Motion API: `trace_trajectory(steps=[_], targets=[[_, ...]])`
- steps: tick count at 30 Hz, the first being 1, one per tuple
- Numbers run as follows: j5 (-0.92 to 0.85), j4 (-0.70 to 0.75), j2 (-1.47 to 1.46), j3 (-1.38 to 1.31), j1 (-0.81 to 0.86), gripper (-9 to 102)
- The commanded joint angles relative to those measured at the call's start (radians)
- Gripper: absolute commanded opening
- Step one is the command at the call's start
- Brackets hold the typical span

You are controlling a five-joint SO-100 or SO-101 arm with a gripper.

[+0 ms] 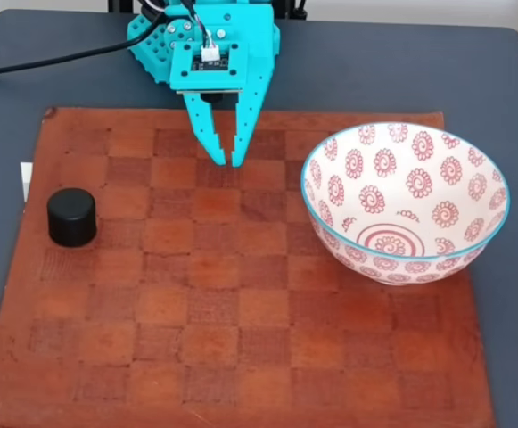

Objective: Grasp a black cylinder and put it in a bowl.

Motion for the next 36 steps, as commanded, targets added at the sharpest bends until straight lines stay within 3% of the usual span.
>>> trace_trajectory(steps=[1, 36], targets=[[-0.005, 0.005, 0.044, -0.018, -0.002, 0], [0.008, 0.009, 0.044, -0.04, -0.009, 0]])
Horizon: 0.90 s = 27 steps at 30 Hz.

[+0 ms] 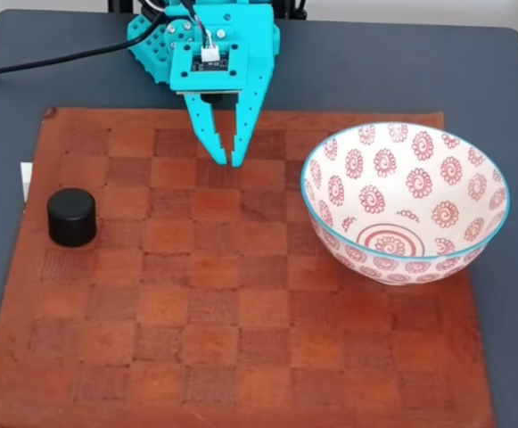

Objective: Grasp a black cylinder and put it in a bowl.

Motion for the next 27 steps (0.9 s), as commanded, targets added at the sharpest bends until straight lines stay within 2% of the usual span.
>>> trace_trajectory(steps=[1, 19, 27], targets=[[0.008, 0.002, 0.044, -0.04, -0.009, 0], [-0.012, 0.025, 0.012, -0.141, -0.003, 0], [-0.026, 0.034, -0.218, -0.293, -0.009, 0]])
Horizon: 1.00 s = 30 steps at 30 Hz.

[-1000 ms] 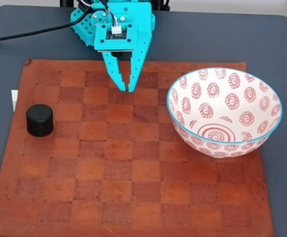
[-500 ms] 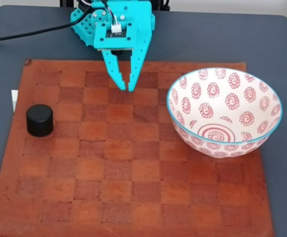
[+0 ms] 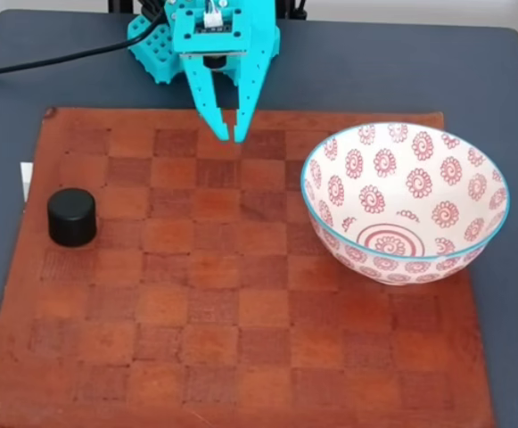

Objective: Grasp a black cylinder and put it in a bowl.

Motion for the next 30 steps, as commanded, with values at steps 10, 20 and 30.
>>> trace_trajectory(steps=[10, 20, 30], targets=[[-0.029, 0.009, -0.518, -0.425, -0.034, 0], [-0.238, 0.066, -0.977, -0.804, -0.015, 1], [-0.457, 0.13, -1.22, -1.042, 0.143, 2]])
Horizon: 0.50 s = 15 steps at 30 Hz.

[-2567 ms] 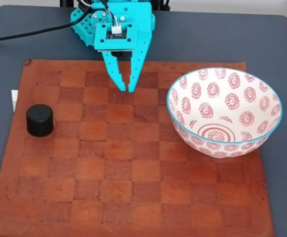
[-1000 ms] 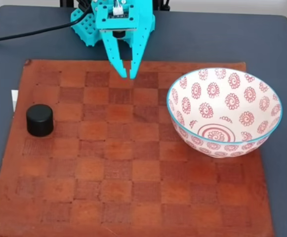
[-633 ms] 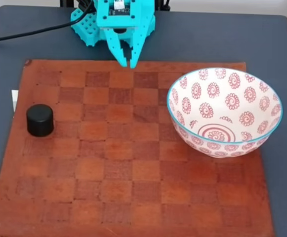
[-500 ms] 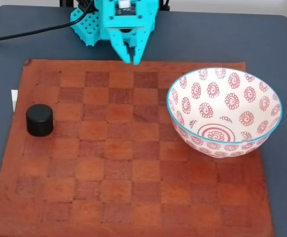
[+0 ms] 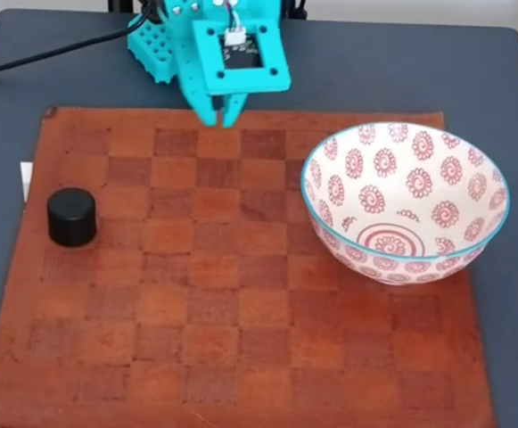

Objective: Grasp a black cylinder and put it in a bowl.

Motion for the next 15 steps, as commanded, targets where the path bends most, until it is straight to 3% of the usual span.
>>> trace_trajectory(steps=[1, 7, 15], targets=[[-0.052, 0.005, -0.04, -0.084, 0.037, 4], [-0.083, 0.005, -0.135, -0.114, 0.081, 23], [-0.195, 0.005, -0.259, -0.115, 0.184, 26]])
